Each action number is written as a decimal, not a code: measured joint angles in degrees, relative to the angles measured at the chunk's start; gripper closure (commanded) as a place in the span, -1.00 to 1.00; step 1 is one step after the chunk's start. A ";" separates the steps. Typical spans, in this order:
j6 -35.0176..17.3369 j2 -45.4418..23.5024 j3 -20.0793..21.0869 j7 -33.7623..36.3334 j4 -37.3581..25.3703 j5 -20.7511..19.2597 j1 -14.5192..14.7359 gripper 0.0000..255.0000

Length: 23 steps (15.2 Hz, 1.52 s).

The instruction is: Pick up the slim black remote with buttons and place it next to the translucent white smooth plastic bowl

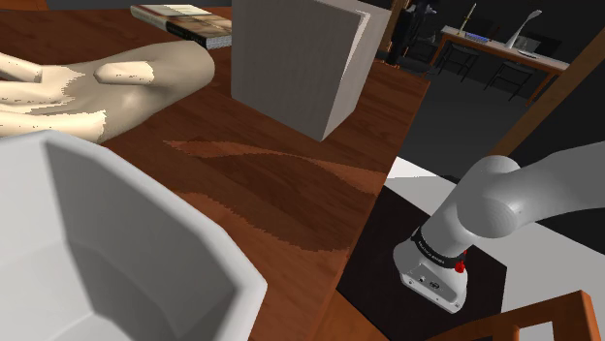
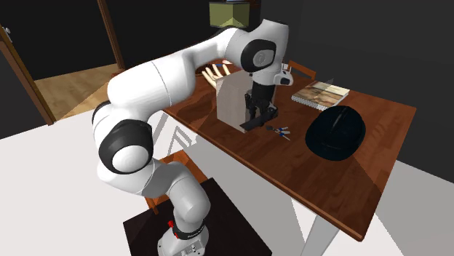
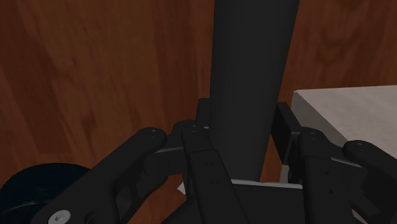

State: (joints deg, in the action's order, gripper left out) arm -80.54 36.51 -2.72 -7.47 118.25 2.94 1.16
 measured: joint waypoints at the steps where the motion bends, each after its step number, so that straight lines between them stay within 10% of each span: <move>1: 0.89 -0.28 0.01 0.07 -1.17 0.02 0.02 1.00; 23: 14.01 -7.19 3.34 5.50 -21.56 2.38 1.26 1.00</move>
State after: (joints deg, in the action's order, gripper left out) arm -66.54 29.32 0.62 -1.97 96.69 5.33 2.42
